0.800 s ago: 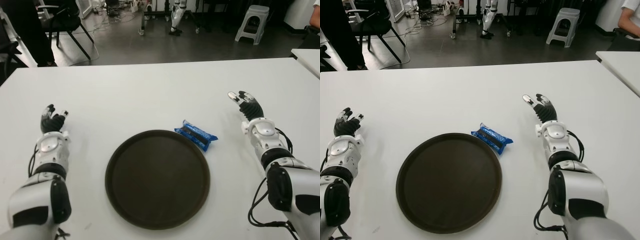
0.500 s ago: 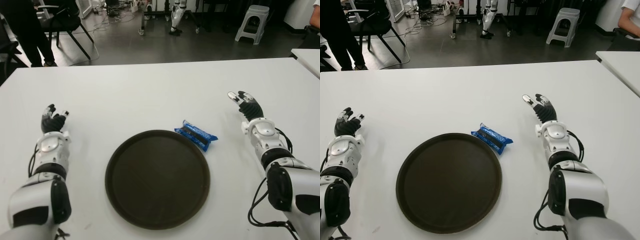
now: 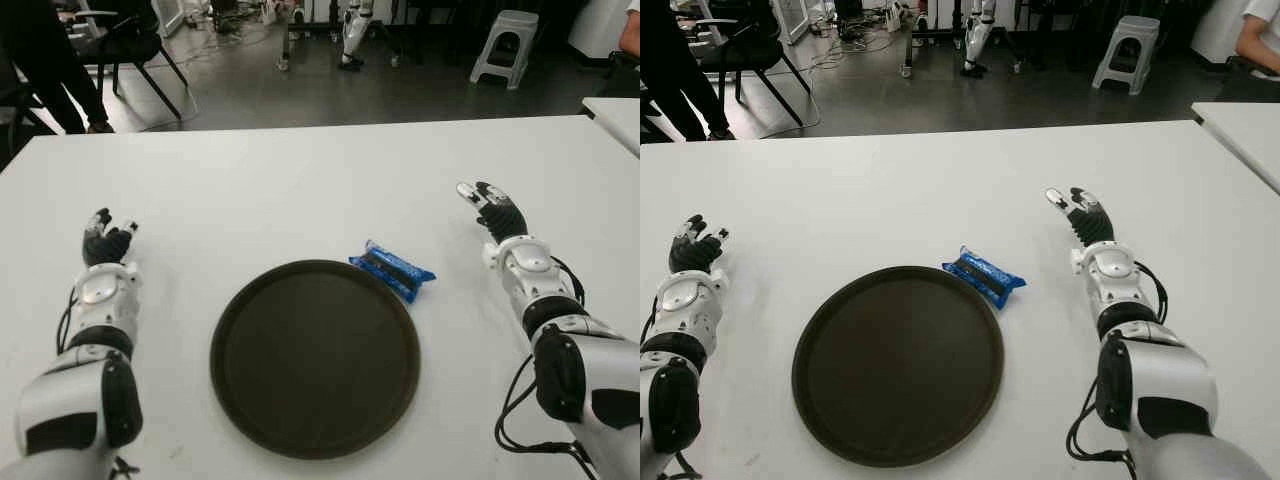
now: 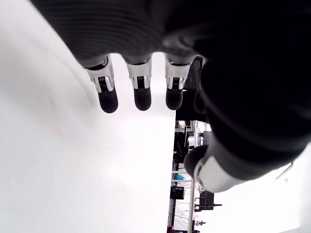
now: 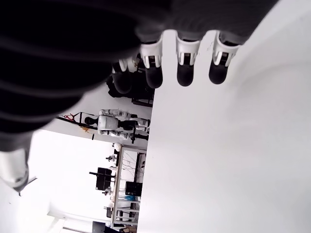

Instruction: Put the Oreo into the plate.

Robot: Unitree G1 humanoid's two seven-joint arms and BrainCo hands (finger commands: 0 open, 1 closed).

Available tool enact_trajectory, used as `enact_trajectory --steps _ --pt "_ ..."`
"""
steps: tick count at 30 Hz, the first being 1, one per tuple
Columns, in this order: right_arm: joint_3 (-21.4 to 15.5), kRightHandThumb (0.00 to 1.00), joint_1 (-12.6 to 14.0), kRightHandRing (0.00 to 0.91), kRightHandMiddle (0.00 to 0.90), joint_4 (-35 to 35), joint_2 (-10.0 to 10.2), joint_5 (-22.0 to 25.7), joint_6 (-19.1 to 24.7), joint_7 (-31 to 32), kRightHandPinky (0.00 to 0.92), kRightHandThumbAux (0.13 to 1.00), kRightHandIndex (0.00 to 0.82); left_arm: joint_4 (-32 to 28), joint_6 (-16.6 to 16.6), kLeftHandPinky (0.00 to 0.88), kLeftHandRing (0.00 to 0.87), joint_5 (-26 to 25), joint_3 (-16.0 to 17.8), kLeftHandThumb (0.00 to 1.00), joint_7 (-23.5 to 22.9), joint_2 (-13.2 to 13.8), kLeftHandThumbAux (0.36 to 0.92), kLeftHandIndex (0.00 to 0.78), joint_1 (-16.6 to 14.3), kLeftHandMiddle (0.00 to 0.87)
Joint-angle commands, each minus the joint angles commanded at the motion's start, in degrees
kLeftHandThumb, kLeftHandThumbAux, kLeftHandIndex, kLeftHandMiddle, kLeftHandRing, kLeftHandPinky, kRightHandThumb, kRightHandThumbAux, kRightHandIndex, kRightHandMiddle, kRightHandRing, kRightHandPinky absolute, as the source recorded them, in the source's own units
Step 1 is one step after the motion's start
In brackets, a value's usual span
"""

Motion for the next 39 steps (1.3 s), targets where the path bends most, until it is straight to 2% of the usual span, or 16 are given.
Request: enact_trajectory --steps 7,18,21,25,29,32,39 --pt "1.74 0.077 0.17 0.0 0.003 0.03 -0.32 -1.86 -0.08 -1.06 0.0 0.443 0.0 -0.02 -0.06 0.03 0.0 -0.19 0.17 0.0 0.06 -0.21 0.783 0.0 0.0 0.0" --pt "4.65 0.118 -0.09 0.0 0.013 -0.03 -0.18 -4.51 -0.03 -4.92 0.0 0.494 0.0 -0.13 -0.14 0.022 0.0 -0.12 0.13 0.0 0.39 -0.42 0.777 0.0 -0.03 0.0" --pt "6.97 0.121 -1.0 0.0 0.01 -0.54 -0.06 -6.39 -0.08 -7.17 0.002 0.516 0.0 -0.18 -0.24 0.019 0.0 -0.27 0.25 0.0 0.33 -0.5 0.779 0.0 0.02 0.0" --pt "12.48 0.125 -2.49 0.0 0.016 -1.85 -1.27 -11.33 -0.25 -10.63 0.0 0.58 0.0 -0.16 -0.27 0.018 0.0 -0.15 0.13 0.0 0.27 -0.47 0.774 0.0 0.1 0.0" --pt "16.28 0.13 -3.97 0.004 0.024 -2.52 -1.67 -14.62 0.22 -12.54 0.0 0.612 0.0 -0.19 -0.26 0.017 0.0 -0.15 0.1 0.0 0.02 -0.38 0.772 0.0 0.19 0.0" --pt "20.48 0.132 -4.28 0.005 0.025 -2.99 -2.06 -18.49 -0.17 -15.55 0.0 0.619 0.0 -0.16 -0.2 0.016 0.0 -0.18 0.15 0.0 0.19 -0.39 0.769 0.0 0.26 0.0" --pt "24.5 0.146 -4.29 0.025 0.041 -3.87 -2.11 -21.21 -0.76 -17.51 0.029 0.644 0.0 -0.18 0.01 0.022 0.0 0.21 -0.24 0.0 0.59 -0.38 0.769 0.0 0.29 0.0"
